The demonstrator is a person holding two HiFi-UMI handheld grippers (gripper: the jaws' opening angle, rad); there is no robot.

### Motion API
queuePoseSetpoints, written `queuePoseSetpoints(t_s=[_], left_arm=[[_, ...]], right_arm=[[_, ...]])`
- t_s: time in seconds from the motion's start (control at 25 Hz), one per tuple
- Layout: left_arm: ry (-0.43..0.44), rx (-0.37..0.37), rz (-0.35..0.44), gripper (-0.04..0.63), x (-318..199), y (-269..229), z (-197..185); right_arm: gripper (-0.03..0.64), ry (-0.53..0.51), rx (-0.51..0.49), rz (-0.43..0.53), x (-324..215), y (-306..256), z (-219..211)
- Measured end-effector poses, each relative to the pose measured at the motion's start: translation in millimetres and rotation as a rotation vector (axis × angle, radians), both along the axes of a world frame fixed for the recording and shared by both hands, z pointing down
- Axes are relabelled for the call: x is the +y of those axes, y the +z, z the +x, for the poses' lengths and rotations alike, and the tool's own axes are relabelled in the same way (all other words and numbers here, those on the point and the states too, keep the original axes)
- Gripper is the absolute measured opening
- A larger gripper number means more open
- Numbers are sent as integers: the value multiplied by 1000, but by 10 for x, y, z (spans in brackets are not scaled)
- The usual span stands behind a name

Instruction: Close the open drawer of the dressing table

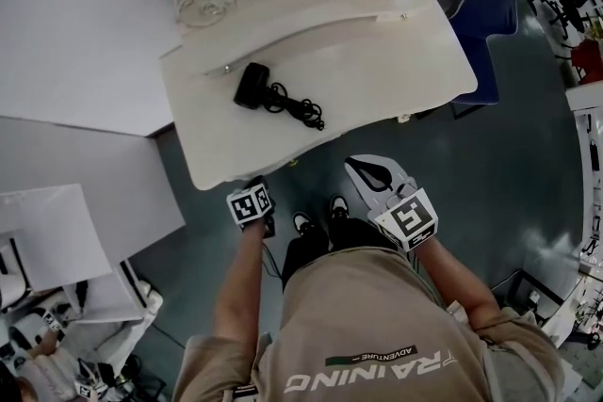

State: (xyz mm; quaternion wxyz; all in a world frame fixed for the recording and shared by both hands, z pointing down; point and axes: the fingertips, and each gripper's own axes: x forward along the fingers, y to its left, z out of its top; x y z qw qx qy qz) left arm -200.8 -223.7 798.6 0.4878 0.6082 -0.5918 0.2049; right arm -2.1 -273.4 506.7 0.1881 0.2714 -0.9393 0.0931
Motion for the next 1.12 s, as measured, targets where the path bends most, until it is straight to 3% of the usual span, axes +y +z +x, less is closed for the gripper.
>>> queuePoseSetpoints(t_s=[0.4,0.72,0.88,1.12], left_arm=[[-9,14,21,18,-112,9,-65],[19,9,52,18,35,-110,85],[46,6,114,18,222,-401,289],[71,-46,291,18,299,-1244,413]], right_arm=[[2,-28,-12,16,52,-73,-116],[2,10,11,15,192,-23,91],[2,22,4,16,230,-4,154],[2,2,-17,61,310,-87,157]])
